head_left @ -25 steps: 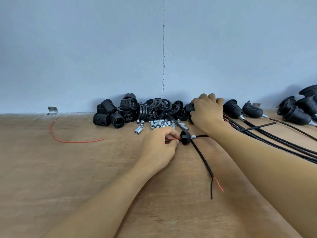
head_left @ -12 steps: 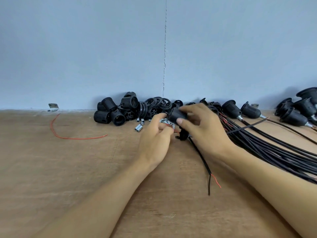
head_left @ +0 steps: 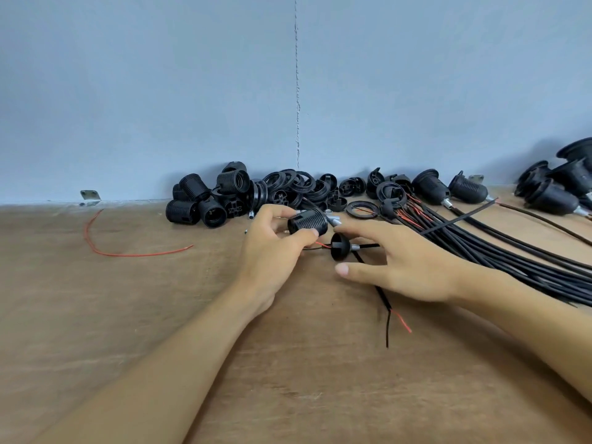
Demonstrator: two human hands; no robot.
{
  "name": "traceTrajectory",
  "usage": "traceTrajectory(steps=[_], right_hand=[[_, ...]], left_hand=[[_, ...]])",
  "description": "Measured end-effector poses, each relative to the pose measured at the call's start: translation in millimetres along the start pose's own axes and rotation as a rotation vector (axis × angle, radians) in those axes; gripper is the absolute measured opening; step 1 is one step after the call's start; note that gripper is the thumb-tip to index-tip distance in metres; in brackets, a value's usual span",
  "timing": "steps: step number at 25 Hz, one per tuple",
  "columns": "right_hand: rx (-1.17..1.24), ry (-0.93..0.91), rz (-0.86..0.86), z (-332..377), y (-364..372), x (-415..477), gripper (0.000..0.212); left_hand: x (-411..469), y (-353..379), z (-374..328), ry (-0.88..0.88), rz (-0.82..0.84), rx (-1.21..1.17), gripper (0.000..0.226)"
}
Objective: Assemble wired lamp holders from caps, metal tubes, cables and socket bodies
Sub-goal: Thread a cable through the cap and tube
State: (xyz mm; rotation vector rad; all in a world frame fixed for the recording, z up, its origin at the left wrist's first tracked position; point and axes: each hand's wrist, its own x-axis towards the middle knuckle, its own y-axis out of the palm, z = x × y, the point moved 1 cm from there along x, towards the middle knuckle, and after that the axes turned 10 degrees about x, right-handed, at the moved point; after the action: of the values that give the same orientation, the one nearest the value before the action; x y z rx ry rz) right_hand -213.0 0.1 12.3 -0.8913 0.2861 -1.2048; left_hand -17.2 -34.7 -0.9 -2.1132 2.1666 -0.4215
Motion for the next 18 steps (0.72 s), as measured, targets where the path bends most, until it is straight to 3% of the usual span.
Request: traceTrajectory(steps=[4,9,14,18], right_hand=[[-0.092,-0.012,-0.123,-2.5,8.7,2.7,0.06],[-0.148,-0.079,-0.224,0.5,18.9,10.8,0.02],[-0.086,-0.057,-0.328,-7.6,9.9,5.9,0.018],[-0.001,-0.011,-0.402,-8.3,6.5,7.6,0.009]], left_hand=[[3.1,0.2,1.4,-0.023,0.004,0.024,0.055],[3.9,-1.5,2.4,0.05,0.05,0.022,0.05],[2.9,-3.0,3.6,0.208,0.049,0.126,0.055],[5.0,-2.8,5.5,0.218,0.066,0.1,0.051]])
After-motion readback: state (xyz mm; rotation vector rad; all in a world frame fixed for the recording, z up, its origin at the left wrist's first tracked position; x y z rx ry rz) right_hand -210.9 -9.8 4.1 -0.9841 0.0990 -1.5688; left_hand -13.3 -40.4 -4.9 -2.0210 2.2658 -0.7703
